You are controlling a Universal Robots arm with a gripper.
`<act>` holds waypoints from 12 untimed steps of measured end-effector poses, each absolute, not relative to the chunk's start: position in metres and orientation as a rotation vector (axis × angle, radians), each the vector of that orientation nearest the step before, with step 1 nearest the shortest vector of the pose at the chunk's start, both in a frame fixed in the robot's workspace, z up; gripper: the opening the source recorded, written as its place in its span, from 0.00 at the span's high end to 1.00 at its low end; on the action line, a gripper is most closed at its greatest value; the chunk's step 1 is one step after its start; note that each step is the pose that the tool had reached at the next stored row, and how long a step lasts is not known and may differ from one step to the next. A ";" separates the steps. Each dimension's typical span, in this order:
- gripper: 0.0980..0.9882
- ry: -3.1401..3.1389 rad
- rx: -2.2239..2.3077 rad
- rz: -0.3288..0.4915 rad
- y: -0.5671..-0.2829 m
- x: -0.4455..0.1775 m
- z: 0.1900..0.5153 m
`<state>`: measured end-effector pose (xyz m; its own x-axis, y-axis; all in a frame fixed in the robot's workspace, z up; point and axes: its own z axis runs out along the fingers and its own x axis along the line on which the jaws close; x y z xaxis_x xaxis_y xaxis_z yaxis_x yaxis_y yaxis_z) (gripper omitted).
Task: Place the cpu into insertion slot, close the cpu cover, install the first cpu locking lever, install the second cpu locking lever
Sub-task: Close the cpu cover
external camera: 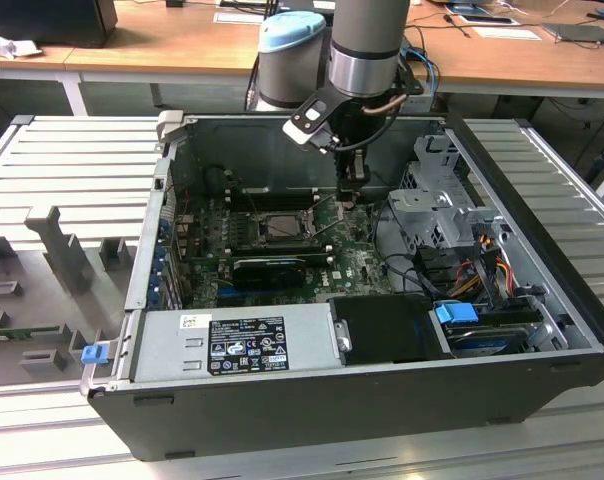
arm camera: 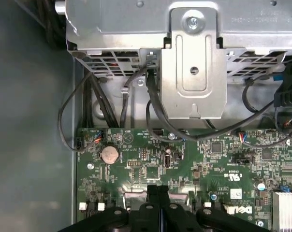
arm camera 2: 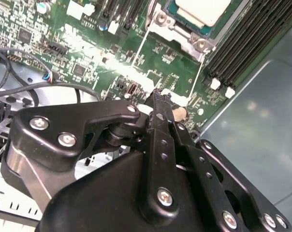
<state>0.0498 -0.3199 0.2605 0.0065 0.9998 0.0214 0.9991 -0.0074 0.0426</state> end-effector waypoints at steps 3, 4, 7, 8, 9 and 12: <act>0.99 2.204 2.217 0.070 -0.320 0.056 0.261; 0.99 2.204 2.217 0.070 -0.320 0.057 0.260; 0.99 2.205 2.216 0.070 -0.320 0.060 0.260; 0.99 2.207 2.214 0.070 -0.320 0.062 0.260; 0.99 2.209 2.213 0.070 -0.320 0.064 0.260; 0.99 2.212 2.209 0.070 -0.320 0.066 0.258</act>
<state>0.0662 -0.3196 0.2581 -0.0020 0.9998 0.0213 0.9991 0.0011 0.0419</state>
